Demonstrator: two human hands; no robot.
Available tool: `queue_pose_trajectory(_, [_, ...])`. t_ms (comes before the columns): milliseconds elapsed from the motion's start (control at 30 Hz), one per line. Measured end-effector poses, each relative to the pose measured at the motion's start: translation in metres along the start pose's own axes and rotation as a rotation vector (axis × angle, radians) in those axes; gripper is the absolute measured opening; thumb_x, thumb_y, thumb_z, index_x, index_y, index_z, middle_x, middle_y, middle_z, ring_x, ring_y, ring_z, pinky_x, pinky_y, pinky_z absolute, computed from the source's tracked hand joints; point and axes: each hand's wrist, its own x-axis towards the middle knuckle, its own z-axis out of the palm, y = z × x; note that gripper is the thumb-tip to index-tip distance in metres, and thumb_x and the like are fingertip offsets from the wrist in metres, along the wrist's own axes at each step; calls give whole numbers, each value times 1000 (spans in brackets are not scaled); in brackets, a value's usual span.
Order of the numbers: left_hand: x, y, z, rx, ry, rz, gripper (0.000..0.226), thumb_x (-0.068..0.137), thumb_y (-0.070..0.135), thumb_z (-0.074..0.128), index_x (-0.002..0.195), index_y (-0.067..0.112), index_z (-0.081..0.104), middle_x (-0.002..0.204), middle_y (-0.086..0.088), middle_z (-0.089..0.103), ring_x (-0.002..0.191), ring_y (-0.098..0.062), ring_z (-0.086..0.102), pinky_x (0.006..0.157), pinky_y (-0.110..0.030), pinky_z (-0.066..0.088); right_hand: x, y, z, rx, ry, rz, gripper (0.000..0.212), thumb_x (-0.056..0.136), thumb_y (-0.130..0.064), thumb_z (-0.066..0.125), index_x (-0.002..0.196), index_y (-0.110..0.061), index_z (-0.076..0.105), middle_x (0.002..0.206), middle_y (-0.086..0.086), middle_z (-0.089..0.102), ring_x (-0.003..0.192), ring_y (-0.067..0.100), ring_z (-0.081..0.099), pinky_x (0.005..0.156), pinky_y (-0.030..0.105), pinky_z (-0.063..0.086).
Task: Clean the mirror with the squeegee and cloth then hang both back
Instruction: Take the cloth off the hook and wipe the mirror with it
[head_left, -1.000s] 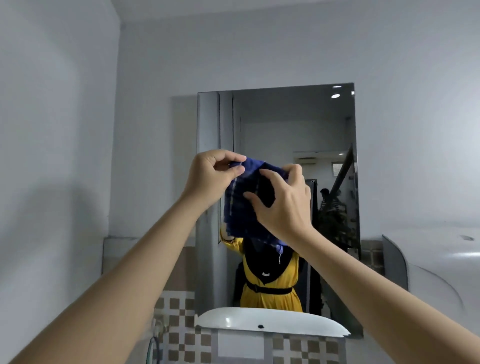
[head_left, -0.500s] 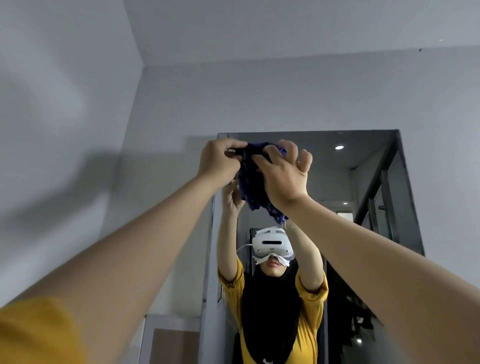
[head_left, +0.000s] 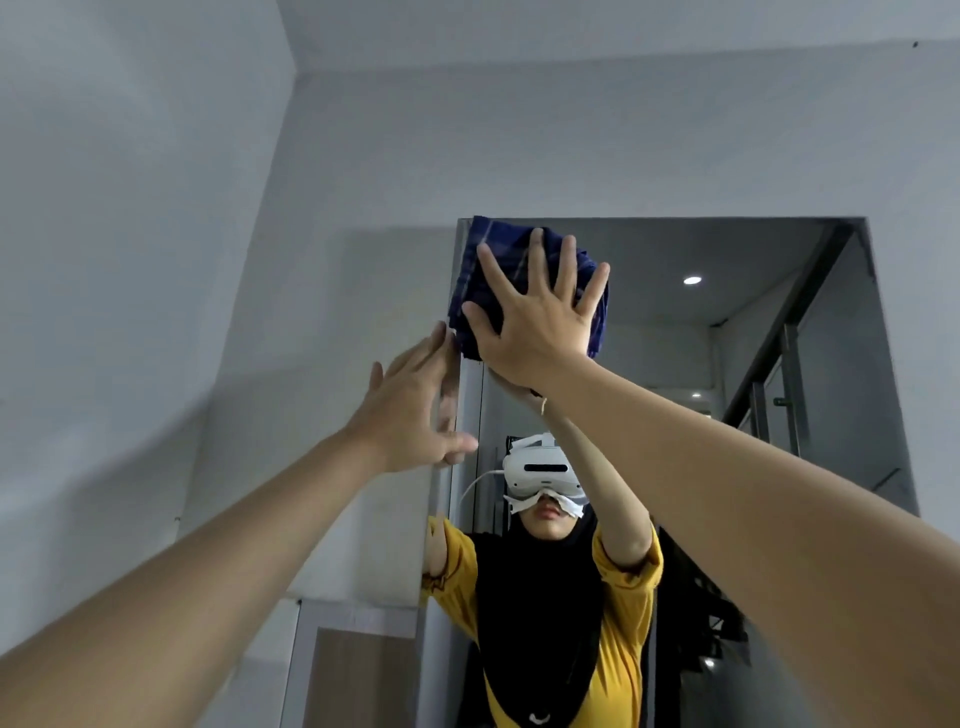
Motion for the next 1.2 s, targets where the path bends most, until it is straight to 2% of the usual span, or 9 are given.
queue_pose_trajectory(100, [2,-7,2,107,-34,52,122,66,51,74,145,21,-15,156,5,-16,142,-12,-10,111,-54,-3,19,-16,3,-6,11,8,63,91,-63,26,149,-45,7,162,12,-2,144,41,-16,107,64,-18])
queue_pose_trajectory(400, [-2,-10,4,228,-63,58,117,71,58,64,144,18,-18,153,4,-24,140,-11,-17,112,-51,-5,45,-5,2,-6,68,1,63,87,-69,28,146,-49,16,162,4,8,147,37,-7,110,64,-10])
queue_pose_trajectory(667, [-4,-9,3,219,-60,27,118,69,61,64,143,20,-19,154,6,-22,142,-12,-13,113,-50,-1,30,73,-20,3,116,160,62,86,-69,30,145,-52,18,162,1,9,148,33,-5,111,63,-10])
queue_pose_trajectory(833, [-7,-5,6,218,-63,-18,113,72,60,60,141,25,-22,148,15,-27,141,-10,-13,113,-50,-2,14,141,-35,-49,160,270,63,84,-72,27,144,-52,19,162,1,13,148,33,1,111,65,-6])
queue_pose_trajectory(933, [-9,-1,8,202,-35,-51,108,75,55,60,142,26,-19,152,13,-21,142,-11,-11,113,-49,-2,2,183,-47,-62,174,351,62,84,-72,26,143,-53,19,162,1,13,147,34,2,111,66,-4])
queue_pose_trajectory(1033, [-18,9,14,155,61,-60,96,81,43,62,146,25,-7,155,12,-9,143,-11,-5,114,-46,-1,-11,210,-56,-45,190,439,62,85,-70,27,143,-53,19,162,1,13,147,34,2,112,66,-2])
queue_pose_trajectory(1133, [-33,22,26,118,178,-40,81,86,26,59,147,23,6,155,12,3,143,-12,4,113,-41,-1,-22,214,-59,8,190,552,63,85,-68,27,144,-50,19,162,3,10,147,35,1,111,66,-3])
queue_pose_trajectory(1200, [-43,26,32,110,184,-37,79,86,26,59,147,21,10,155,10,7,142,-12,7,112,-39,0,-31,208,-57,47,182,667,65,85,-68,25,146,-48,17,162,4,5,147,36,-2,110,68,-4])
